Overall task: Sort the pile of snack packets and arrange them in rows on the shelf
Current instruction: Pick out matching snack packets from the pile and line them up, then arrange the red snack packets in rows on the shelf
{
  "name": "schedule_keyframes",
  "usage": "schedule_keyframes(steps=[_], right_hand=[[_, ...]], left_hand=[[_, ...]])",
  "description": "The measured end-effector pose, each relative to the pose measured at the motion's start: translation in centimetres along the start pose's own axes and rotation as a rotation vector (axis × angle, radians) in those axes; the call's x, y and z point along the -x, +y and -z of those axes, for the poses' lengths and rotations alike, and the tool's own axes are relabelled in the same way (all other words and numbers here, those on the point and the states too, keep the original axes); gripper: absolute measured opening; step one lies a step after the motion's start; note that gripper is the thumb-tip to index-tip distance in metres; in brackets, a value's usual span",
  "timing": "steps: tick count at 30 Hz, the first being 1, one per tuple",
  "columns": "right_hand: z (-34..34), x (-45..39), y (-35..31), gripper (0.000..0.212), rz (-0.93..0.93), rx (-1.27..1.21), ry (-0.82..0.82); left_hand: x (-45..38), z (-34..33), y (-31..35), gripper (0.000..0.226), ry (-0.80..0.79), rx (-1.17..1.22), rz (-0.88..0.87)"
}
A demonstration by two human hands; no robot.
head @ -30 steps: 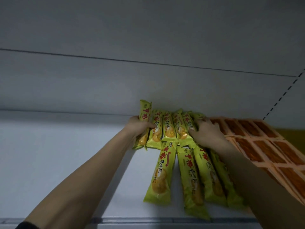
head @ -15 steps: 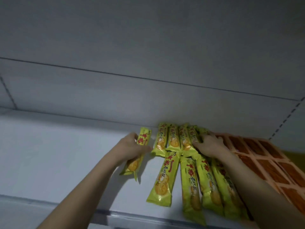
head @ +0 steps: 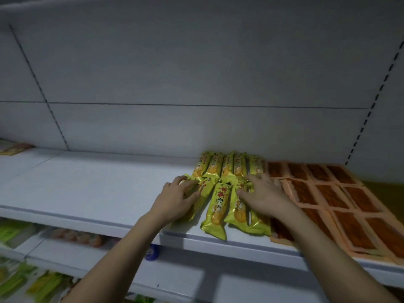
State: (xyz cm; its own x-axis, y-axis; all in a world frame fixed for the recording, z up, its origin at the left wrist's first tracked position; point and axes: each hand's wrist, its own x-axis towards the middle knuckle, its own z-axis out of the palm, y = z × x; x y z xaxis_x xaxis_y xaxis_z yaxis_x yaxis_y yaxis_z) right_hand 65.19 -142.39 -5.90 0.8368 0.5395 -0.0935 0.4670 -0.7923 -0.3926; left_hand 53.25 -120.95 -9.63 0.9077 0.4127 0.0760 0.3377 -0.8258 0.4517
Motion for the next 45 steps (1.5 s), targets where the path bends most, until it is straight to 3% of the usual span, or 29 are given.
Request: schedule_keyframes(steps=[11,16,20,24,31,38,42,45], right_hand=[[-1.6,2.6,0.0,0.067,0.001,-0.044,-0.072],[0.0,1.4,-4.5,0.06,0.112,-0.061,0.157],[-2.6,-0.8,-13.3,0.04,0.26,-0.227,0.085],[-8.5,-2.2,-25.4,0.019,0.329,-0.319,-0.119],[-17.6,-1.5,-49.2,0.026,0.586,-0.275,-0.476],[-24.0,-1.9,-66.6,0.03,0.816,-0.219,-0.474],[-28.8,-3.7,-73.3,0.039,0.822,-0.253,-0.48],[-32.3,-5.9,-78.5,0.032,0.841,-0.253,-0.46]], left_hand=[[0.6,-0.9,0.4,0.039,0.02,0.133,-0.048],[0.9,0.9,-1.8,0.04,0.066,0.244,-0.041],[1.3,4.1,-7.5,0.042,0.095,0.185,0.066],[5.0,9.9,-18.2,0.04,0.114,0.108,0.244],[15.3,23.3,-37.5,0.038,0.248,0.013,0.526],[20.5,32.3,-49.0,0.04,0.302,-0.144,0.733],[20.8,35.5,-54.8,0.038,0.312,-0.133,0.822],[20.1,37.8,-59.5,0.036,0.362,-0.171,0.877]])
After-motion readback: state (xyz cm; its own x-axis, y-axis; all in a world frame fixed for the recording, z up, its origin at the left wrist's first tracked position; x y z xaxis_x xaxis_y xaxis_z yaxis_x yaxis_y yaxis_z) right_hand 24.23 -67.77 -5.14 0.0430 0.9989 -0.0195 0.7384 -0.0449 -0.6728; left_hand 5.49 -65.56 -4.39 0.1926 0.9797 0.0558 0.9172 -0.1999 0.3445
